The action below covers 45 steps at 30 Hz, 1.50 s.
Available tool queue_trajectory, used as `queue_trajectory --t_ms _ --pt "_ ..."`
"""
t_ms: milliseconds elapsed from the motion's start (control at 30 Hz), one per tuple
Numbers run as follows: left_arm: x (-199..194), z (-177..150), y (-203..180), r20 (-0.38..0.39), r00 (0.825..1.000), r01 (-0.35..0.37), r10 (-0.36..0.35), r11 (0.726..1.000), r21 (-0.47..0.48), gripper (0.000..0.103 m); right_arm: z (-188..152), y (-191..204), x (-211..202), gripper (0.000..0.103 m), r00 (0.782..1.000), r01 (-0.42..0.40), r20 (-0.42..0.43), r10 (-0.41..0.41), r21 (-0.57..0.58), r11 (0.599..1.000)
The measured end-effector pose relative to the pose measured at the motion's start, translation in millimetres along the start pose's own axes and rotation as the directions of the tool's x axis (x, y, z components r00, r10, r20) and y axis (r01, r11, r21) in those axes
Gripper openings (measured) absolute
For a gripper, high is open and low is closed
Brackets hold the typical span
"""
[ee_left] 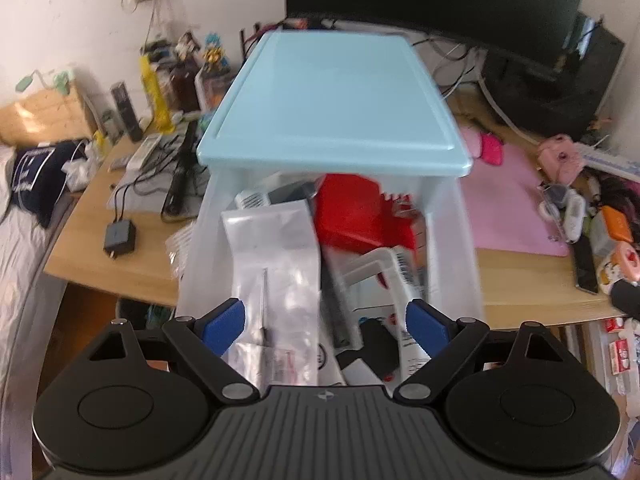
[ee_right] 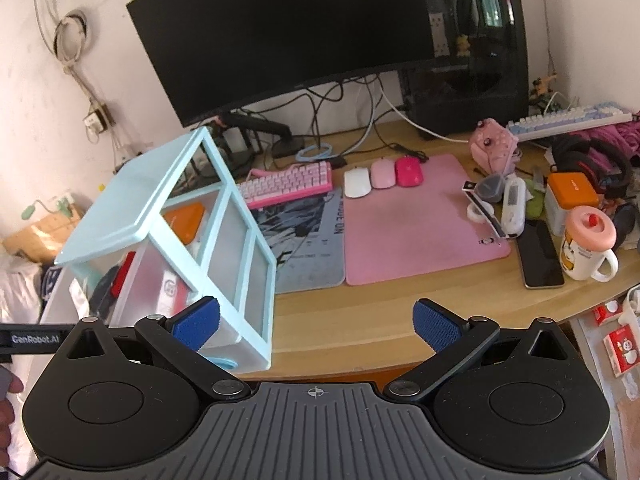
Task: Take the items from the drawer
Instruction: 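Move the left tool down into the open drawer toward a clear bag, then grasp the clear plastic bag with the left tool, then lift the clear bag up out of the drawer with the left tool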
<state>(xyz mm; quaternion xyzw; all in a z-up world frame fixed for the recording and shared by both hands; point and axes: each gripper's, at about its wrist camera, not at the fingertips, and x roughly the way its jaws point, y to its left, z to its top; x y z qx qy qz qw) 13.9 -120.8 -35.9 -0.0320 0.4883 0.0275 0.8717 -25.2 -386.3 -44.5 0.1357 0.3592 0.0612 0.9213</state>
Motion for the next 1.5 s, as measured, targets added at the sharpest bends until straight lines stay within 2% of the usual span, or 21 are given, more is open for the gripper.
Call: queue_trajectory --t_ms 100,300,467,667,733,800,867,1000,1200,1500 --pt "7.0 4.4 4.1 -0.045 0.999 -0.023 0.022 1.0 -0.018 0.074 5.4 -2.3 5.2 0.103 1.0 -0.009 0.0 0.009 0.006 1.0" --pt "11.0 14.9 2.4 -0.092 0.995 -0.047 0.044 0.999 -0.023 0.074 11.1 -8.9 19.4 0.103 1.0 -0.017 -0.013 0.017 0.035 0.999" --pt "12.9 23.3 4.5 -0.108 0.993 -0.05 0.047 0.998 -0.031 0.065 12.0 -13.7 27.5 0.103 1.0 -0.019 -0.018 0.02 0.061 0.998" --pt "18.1 29.2 6.9 -0.132 0.989 -0.075 0.069 0.996 -0.041 0.045 14.7 -19.6 30.5 0.103 1.0 -0.014 -0.005 0.015 0.095 0.995" --pt "18.7 30.5 9.7 -0.14 0.988 -0.077 0.07 0.996 -0.049 0.031 16.2 -21.5 30.2 0.103 1.0 -0.016 0.003 0.016 0.106 0.994" --pt "19.1 31.8 12.5 -0.149 0.986 -0.079 0.07 0.995 -0.057 0.029 17.5 -23.3 30.1 0.103 1.0 -0.018 0.01 0.017 0.116 0.993" --pt "19.6 32.7 14.5 -0.157 0.985 -0.08 0.069 0.995 -0.066 0.022 18.2 -25.2 29.9 0.103 1.0 -0.018 0.014 0.016 0.127 0.992" --pt "19.0 34.4 21.2 -0.176 0.984 -0.046 0.028 0.994 -0.101 0.014 19.0 -28.7 28.9 0.103 1.0 -0.018 0.02 0.015 0.143 0.99" --pt "12.0 33.8 31.5 -0.171 0.985 0.005 -0.03 0.989 -0.145 0.006 20.1 -33.1 25.1 0.103 0.999 -0.014 0.033 0.009 0.161 0.987" --pt "-11.0 26.5 26.1 -0.114 0.99 0.07 -0.085 0.99 -0.125 0.005 21.8 -23.3 13.1 0.103 0.998 -0.034 0.059 0.026 0.145 0.989"
